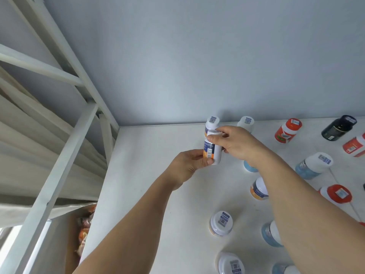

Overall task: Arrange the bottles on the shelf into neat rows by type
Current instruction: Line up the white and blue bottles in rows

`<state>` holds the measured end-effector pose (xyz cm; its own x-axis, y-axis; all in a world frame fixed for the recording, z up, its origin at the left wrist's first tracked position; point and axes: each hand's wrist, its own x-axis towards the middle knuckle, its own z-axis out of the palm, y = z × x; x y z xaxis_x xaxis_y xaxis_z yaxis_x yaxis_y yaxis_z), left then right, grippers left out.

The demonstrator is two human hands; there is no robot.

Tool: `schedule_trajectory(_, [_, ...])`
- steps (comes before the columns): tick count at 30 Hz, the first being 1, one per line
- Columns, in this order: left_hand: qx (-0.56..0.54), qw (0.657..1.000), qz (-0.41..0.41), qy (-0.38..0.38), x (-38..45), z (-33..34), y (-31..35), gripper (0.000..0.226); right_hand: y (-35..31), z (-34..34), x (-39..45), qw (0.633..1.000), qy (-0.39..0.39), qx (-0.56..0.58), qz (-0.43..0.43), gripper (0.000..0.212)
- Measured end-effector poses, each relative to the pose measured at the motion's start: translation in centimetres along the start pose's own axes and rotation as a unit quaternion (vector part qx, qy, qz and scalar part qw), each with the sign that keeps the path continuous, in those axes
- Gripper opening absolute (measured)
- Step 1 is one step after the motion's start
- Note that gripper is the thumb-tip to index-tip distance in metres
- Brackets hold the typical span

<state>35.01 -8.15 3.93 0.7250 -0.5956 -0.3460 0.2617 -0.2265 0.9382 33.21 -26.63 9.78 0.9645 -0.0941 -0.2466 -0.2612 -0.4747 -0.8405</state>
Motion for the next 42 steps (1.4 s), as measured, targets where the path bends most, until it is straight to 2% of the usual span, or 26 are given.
schedule_trajectory(10, [-0.025, 0.999, -0.013, -0.024, 0.6, -0.5, 0.4, 0.037, -0.2, -0.1, 0.8, 1.0, 0.009, 0.009, 0.008, 0.024])
schedule_trajectory(12, [0.003, 1.0, -0.017, -0.012, 0.7, -0.5, 0.4, 0.034, 0.0, -0.1, 0.8, 1.0, 0.007, -0.003, 0.004, 0.024])
schedule_trajectory(15, [0.1, 0.994, -0.003, 0.031, 1.1, -0.4, 0.0, 0.034, 0.7, 0.1, 0.7, 1.0, 0.003, -0.013, 0.0, 0.021])
schedule_trajectory(18, [0.177, 0.981, 0.01, 0.077, 1.4, -0.6, -0.5, 0.043, 2.1, 0.9, 0.6, 1.0, -0.003, -0.009, -0.001, 0.031])
schedule_trajectory(22, [0.224, 0.97, -0.001, 0.092, 1.3, -0.7, -1.2, 0.061, 3.9, 1.9, 0.5, 1.0, 0.005, -0.003, 0.002, 0.043])
schedule_trajectory(28, [0.254, 0.962, 0.009, 0.101, 1.0, -0.8, -1.8, 0.063, 4.8, 2.8, 0.6, 1.0, 0.005, 0.005, 0.009, 0.058])
schedule_trajectory(31, [0.253, 0.962, 0.015, 0.103, 0.8, -1.1, -1.8, 0.064, 4.3, 2.4, 0.4, 1.0, -0.014, 0.009, 0.02, 0.07])
schedule_trajectory(33, [0.234, 0.967, 0.017, 0.103, 0.8, -1.5, -1.6, 0.063, 3.2, 1.5, 0.6, 0.999, -0.017, 0.04, 0.019, 0.069])
schedule_trajectory(35, [0.215, 0.97, 0.024, 0.11, 0.9, -2.0, -1.2, 0.062, 1.7, 0.2, 1.4, 0.997, 0.036, 0.063, 0.002, 0.059])
schedule_trajectory(38, [0.188, 0.972, 0.034, 0.135, 1.5, -2.7, -0.7, 0.059, 0.1, -1.5, 3.5, 0.993, 0.114, 0.008, -0.012, 0.051])
schedule_trajectory(42, [0.181, 0.971, 0.032, 0.154, 2.3, -3.2, -0.3, 0.057, 0.0, -1.8, 6.4, 0.993, 0.083, -0.08, -0.001, 0.06])
